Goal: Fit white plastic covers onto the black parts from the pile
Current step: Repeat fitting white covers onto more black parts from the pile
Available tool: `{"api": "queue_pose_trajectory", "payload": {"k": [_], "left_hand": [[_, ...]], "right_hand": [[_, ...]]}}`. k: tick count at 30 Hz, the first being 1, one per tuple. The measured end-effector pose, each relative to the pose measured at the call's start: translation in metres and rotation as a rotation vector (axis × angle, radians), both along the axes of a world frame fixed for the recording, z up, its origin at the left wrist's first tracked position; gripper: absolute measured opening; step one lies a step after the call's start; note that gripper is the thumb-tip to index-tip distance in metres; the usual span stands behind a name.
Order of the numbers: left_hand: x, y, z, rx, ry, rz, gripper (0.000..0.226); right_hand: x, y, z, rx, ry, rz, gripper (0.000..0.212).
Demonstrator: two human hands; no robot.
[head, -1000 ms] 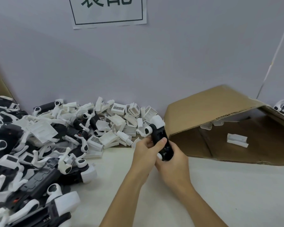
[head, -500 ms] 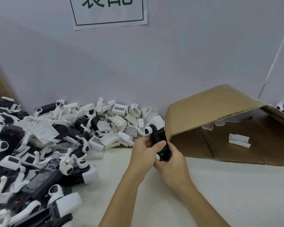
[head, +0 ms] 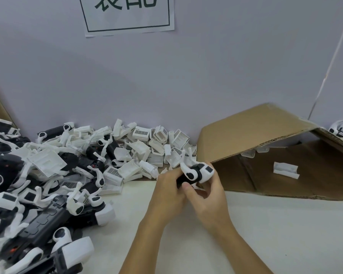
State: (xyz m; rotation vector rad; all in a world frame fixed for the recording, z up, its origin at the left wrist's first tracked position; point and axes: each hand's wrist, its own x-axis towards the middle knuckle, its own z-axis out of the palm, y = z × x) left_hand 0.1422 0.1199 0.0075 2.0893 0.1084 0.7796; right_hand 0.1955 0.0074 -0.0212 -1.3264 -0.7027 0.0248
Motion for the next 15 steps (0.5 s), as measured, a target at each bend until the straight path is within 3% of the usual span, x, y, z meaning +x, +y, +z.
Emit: {"api": "queue_pose_trajectory", "payload": {"k": [3,8,15], "left_hand": [[-0.003,-0.001,-0.001,0.065,0.010,-0.044,0.060],[-0.005,-0.002,-0.004,0.082,0.041,-0.054,0.055],[-0.002,0.003,-0.012,0.075,0.071,-0.035,0.045]], "right_hand": [[0.002,0.002,0.000,0.023,0.096,-0.062,0.066],[0.008,0.002,-0.004,0.010,0.099,-0.135,0.043],[0.010,0.003,-0.006,0.006,0.104,-0.153,0.037]]}}
